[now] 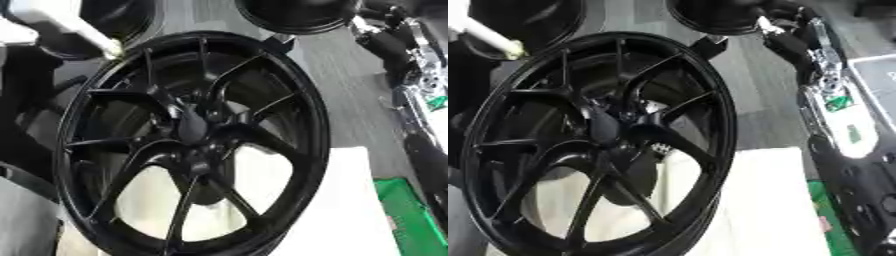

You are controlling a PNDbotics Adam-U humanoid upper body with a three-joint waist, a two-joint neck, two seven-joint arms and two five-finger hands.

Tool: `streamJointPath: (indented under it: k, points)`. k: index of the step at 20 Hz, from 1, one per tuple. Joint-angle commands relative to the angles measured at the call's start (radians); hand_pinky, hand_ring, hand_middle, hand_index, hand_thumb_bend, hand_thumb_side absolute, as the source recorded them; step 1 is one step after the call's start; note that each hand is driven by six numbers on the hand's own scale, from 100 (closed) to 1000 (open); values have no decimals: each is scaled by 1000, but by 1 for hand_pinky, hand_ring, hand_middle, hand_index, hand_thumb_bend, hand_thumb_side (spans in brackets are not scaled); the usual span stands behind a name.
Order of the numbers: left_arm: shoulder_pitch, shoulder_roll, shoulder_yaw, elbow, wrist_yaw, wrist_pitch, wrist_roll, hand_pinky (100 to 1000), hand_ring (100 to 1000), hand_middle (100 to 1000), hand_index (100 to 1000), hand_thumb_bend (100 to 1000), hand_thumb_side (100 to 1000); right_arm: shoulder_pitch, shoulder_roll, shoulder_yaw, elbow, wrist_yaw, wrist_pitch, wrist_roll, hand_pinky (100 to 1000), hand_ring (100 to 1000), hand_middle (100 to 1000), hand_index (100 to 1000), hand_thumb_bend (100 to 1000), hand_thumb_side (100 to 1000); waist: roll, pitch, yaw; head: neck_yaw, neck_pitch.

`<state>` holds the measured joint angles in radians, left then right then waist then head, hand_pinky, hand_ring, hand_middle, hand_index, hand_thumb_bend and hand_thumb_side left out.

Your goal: Pull the pin out of the wheel hub.

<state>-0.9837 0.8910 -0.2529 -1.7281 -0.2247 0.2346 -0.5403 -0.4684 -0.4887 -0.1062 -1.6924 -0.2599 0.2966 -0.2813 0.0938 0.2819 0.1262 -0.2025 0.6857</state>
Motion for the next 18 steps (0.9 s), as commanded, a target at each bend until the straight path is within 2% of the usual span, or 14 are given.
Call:
streamJointPath:
  k: [1,3,4,5,7,14,16,17,18]
  points:
    - [62,101,91,-9,25,26,81,677,633,484,303,320,100,-7,-34,-16,-10,-1,-2,-9,803,754,767,804,362,278,-8,-20,4,8,9]
    - [128,123,129,3,41,40,126,673,630,480,303,299,100,-5,-35,-20,-11,-2,-4,-12,803,754,767,804,364,277,-11,-19,6,12,9]
    - [156,129,144,14,47,47,146,669,627,479,303,361,100,-4,-36,-23,-11,-2,-5,-14,803,754,767,804,353,289,-12,-18,7,13,8]
    - [186,132,155,31,52,56,165,667,626,478,305,277,100,-3,-37,-26,-11,-3,-6,-17,803,754,766,804,365,276,-14,-17,7,16,7]
    - [231,125,171,65,61,66,203,652,616,475,325,264,100,-4,-37,-30,-12,-6,-7,-22,803,754,767,805,368,275,-15,-16,5,22,4]
    - [345,6,212,199,160,111,401,630,609,494,406,135,100,-20,-26,-39,-19,-19,-6,-42,802,752,765,805,368,272,-25,-6,-11,33,8]
    - [366,-31,220,237,186,109,443,633,613,503,423,133,100,-24,-22,-43,-21,-23,-6,-48,802,752,764,805,367,272,-28,-3,-15,32,9]
    - [376,-41,219,250,194,104,452,675,681,591,578,262,100,-24,-21,-45,-21,-24,-6,-51,802,751,764,804,367,272,-29,-2,-15,32,8]
    - [386,-50,218,259,197,95,451,693,702,614,638,366,152,-24,-21,-47,-21,-26,-6,-54,802,751,763,804,367,272,-30,-1,-15,32,8]
